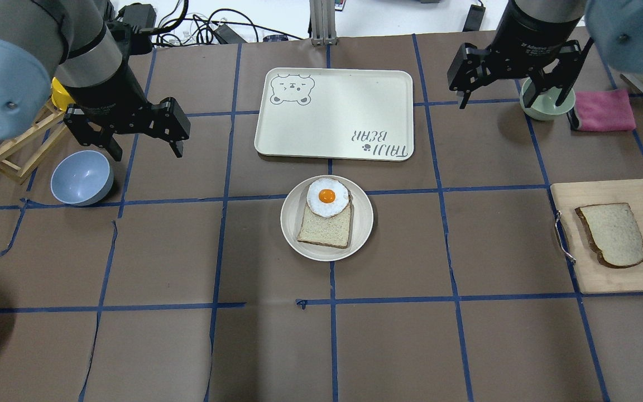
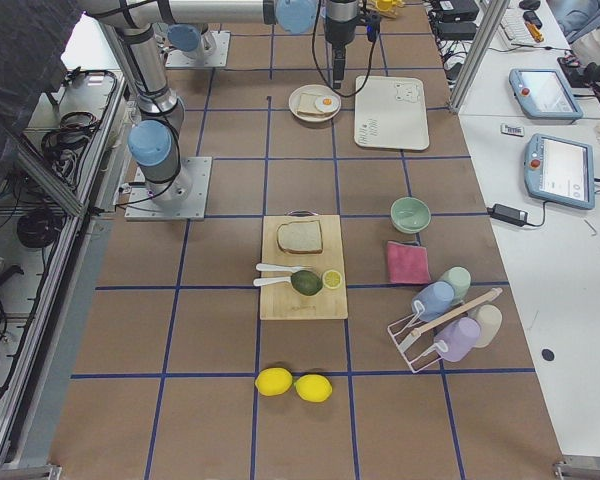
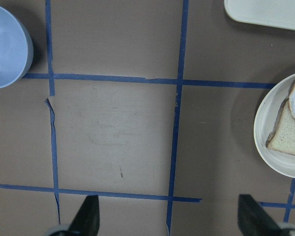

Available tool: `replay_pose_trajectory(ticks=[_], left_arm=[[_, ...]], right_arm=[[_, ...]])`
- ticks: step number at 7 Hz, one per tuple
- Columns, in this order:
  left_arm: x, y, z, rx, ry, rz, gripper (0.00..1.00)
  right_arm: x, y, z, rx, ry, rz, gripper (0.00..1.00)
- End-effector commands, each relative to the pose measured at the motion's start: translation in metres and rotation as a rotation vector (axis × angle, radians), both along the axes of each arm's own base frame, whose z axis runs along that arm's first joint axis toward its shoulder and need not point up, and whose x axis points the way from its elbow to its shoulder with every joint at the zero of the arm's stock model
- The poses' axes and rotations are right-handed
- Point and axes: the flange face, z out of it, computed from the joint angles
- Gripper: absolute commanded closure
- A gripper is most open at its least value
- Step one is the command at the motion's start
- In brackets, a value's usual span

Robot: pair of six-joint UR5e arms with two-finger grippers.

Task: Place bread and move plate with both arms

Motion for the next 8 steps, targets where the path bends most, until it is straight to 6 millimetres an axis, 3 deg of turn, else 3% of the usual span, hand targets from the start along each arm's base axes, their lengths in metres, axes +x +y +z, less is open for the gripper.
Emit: replay_pose_trajectory(ticks=[1,8], left_arm=[[0.000,0.000,-0.001,0.001,0.000,0.000,0.00],[0.000,-0.001,-0.001,0.001,0.000,0.000,0.00]], right_arm=[[0.008,0.003,0.001,0.006,-0.003,0.010,0.00],[0.002,-0.002,-0.010,0.026,0.012,0.005,0.00]])
